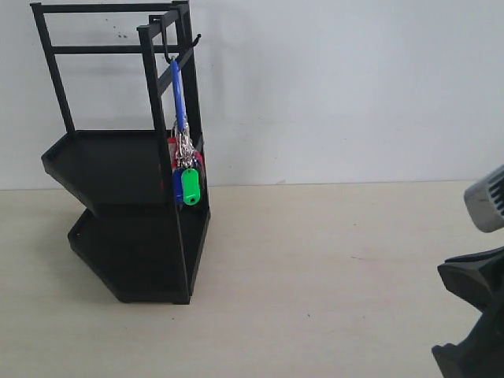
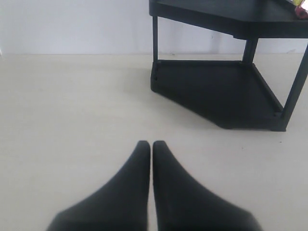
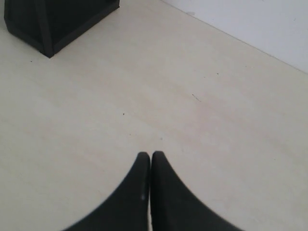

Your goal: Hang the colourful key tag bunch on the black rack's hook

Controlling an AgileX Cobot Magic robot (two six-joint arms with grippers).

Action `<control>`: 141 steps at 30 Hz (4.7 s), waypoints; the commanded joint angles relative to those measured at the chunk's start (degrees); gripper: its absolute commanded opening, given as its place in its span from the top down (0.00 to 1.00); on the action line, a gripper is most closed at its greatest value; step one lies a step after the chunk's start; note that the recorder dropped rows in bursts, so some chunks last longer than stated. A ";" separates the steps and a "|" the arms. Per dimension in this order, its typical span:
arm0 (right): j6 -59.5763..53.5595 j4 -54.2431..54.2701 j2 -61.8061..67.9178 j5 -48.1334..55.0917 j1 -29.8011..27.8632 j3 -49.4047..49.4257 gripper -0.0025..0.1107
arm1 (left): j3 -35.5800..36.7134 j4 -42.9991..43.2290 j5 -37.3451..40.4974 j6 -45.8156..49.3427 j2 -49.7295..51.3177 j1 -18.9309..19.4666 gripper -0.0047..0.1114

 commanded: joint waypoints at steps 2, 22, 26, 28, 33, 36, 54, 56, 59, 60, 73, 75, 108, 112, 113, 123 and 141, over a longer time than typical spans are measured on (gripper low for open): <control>-0.03 0.07 -1.47 0.14 0.14 0.12 0.98 | -0.08 -0.43 -0.88 -0.60 -0.12 0.21 0.92; 0.03 -0.23 -11.94 0.17 -0.07 0.12 0.98 | -0.08 -0.43 -0.88 -0.60 -0.12 0.21 0.92; 0.33 0.34 -18.72 -2.27 -4.14 0.12 0.98 | -0.08 -0.43 -0.88 -0.60 -0.12 0.21 0.92; 0.44 1.65 -21.37 -5.69 -10.15 0.23 0.98 | -0.08 -0.43 -0.88 -0.60 -0.12 0.21 0.92; 0.54 3.00 -27.75 -24.51 -29.15 6.35 0.98 | -0.08 -0.43 -0.88 -0.60 -0.12 0.21 0.92; 0.54 3.00 -31.96 -36.33 -38.60 13.63 0.98 | -0.08 -0.43 -0.88 -0.60 -0.12 0.21 0.92; 1.90 5.36 -46.57 -33.36 -45.03 32.78 0.98 | -0.08 -0.43 -0.88 -0.60 -0.12 0.21 0.92; 1.21 5.36 -46.57 -33.18 -45.03 32.78 0.98 | -0.08 -0.43 -0.88 -0.60 -0.12 0.21 0.92; 1.21 5.36 -46.57 -33.18 -45.03 32.78 0.98 | -0.08 -0.43 -0.88 -0.60 -0.12 0.21 0.92; 1.22 5.36 -46.57 -33.52 -44.89 32.78 0.98 | -0.08 -0.43 -0.88 -0.60 -0.12 0.21 0.92; -45.29 48.56 -46.68 -31.82 -41.51 32.78 0.98 | -0.08 -0.43 -0.88 -0.60 -0.12 0.21 0.92; -46.07 49.41 -46.68 -31.82 -41.51 32.78 0.98 | -0.08 -0.43 -0.88 -0.60 -0.12 0.21 0.92; -45.46 47.99 -47.24 -16.74 -44.00 32.78 0.98 | -0.08 -0.43 -0.88 -0.60 -0.12 0.21 0.92; -45.02 47.99 -47.24 -16.62 -45.16 32.78 0.98 | -0.08 -0.43 -0.88 -0.60 -0.12 0.21 0.92; -45.02 47.99 -47.24 -16.62 -45.16 32.78 0.98 | -0.08 -0.43 -0.88 -0.60 -0.12 0.21 0.92; -45.13 47.99 -47.24 -16.51 -47.39 32.78 0.98 | -0.08 -0.43 -0.88 -0.60 -0.12 0.21 0.92; -44.86 47.99 -47.24 -16.51 -47.39 32.78 0.98 | -0.08 -0.43 -0.88 -0.60 -0.12 0.21 0.92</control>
